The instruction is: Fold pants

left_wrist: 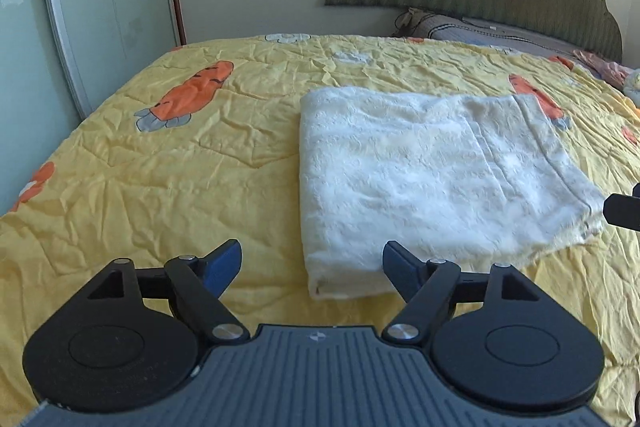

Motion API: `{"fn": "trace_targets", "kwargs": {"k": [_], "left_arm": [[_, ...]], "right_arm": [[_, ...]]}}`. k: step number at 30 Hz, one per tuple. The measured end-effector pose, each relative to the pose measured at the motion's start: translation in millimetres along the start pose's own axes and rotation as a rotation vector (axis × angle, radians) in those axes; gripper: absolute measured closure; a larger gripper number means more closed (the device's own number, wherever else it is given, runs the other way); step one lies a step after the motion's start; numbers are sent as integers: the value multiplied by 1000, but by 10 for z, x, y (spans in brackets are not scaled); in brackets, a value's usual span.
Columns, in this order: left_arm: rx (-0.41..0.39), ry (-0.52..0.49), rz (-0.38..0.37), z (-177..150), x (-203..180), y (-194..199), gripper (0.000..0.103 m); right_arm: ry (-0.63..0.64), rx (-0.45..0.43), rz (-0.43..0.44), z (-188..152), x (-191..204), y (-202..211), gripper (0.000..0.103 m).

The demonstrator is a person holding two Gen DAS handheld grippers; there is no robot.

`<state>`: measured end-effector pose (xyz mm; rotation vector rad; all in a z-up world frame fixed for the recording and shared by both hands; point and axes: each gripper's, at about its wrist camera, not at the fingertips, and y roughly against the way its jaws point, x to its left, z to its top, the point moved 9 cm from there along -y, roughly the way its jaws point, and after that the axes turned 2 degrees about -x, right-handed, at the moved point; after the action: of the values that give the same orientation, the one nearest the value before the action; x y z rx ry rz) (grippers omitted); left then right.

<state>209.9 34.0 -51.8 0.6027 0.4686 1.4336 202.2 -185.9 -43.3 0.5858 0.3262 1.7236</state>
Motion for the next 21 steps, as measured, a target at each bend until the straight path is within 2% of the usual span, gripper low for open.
{"fn": "trace_targets", "kwargs": {"k": [3,5,7,8,9,10,11,14,17,19,21], "left_arm": [[42,1,-32,-169,-100,77,20],[59,-3,-41,-278,-123,121,20],[60,-13,-35,-353,-126,160,20],[58,-17,-29,-374,-126,173,19],[59,-17,-24,-389,-121,177,19],[61,-14,-19,-403,-115,180,19],[59,-8,-17,-415,-107,185,19],[55,5,-14,-451,-104,178,18],[63,1,-2,-489,-118,137,18],[66,0,-3,-511,-133,118,18],[67,2,-5,-530,-150,95,18]], "right_arm": [[83,-13,44,-28,398,276,15],[63,-43,122,22,649,583,15],[-111,-70,391,160,872,940,13],[-227,-82,563,241,925,1089,7],[-328,-97,686,308,932,1171,3],[-387,-112,729,344,897,1184,0],[-393,-119,694,347,849,1136,0],[-249,-87,350,170,644,710,0],[-112,-5,86,-162,438,239,0],[-59,9,-11,-339,315,64,0],[-35,12,-61,-464,239,-26,0]]}}
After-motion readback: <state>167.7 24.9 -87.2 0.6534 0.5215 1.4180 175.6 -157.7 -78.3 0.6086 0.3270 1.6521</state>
